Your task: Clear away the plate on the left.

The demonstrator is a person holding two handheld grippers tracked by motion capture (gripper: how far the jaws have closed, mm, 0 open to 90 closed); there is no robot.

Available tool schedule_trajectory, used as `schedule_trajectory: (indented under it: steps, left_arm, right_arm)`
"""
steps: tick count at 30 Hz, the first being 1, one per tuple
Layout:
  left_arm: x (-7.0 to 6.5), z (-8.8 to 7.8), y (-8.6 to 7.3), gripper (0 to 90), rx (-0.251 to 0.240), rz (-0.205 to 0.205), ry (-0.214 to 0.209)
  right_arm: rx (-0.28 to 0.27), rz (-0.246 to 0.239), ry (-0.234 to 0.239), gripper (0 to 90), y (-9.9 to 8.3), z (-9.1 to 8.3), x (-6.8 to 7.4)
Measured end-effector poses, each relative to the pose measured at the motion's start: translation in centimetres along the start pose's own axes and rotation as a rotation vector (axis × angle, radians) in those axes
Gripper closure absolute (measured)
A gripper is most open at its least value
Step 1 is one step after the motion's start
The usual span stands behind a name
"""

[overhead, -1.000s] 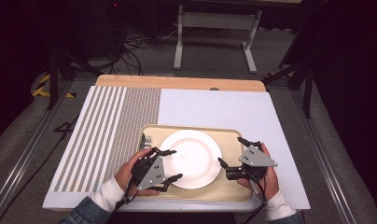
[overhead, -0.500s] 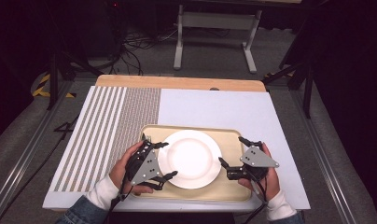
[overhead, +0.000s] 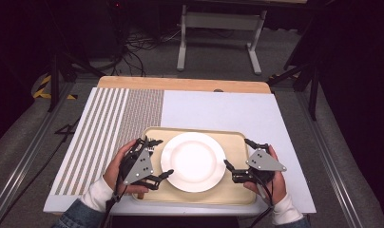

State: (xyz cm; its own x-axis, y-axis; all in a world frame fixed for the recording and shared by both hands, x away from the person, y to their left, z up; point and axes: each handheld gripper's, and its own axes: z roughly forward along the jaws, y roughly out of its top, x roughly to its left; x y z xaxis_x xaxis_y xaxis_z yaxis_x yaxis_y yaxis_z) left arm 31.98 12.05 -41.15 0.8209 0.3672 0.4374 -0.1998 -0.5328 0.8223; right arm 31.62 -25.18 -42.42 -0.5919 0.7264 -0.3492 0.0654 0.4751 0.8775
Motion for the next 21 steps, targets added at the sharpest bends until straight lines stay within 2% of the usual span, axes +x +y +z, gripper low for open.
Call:
schedule_trajectory:
  steps: [14, 17, 21]
  left_arm:
    - [1.5, -2.3, -1.2, 9.9, -0.02, -0.045, 0.058]
    - [1.7, -2.7, -1.5, 10.7, -0.018, -0.028, 0.078]
    - [1.8, -3.3, -1.9, 11.0, -0.02, -0.026, 0.096]
  right_arm:
    - [-0.002, -0.001, -0.008, 7.1, 0.0, -0.1, 0.0]
    - [-0.003, 0.0, -0.011, 7.1, 0.0, -0.2, 0.0]
    - [-0.003, 0.0, -0.012, 7.1, -0.1, -0.3, 0.0]
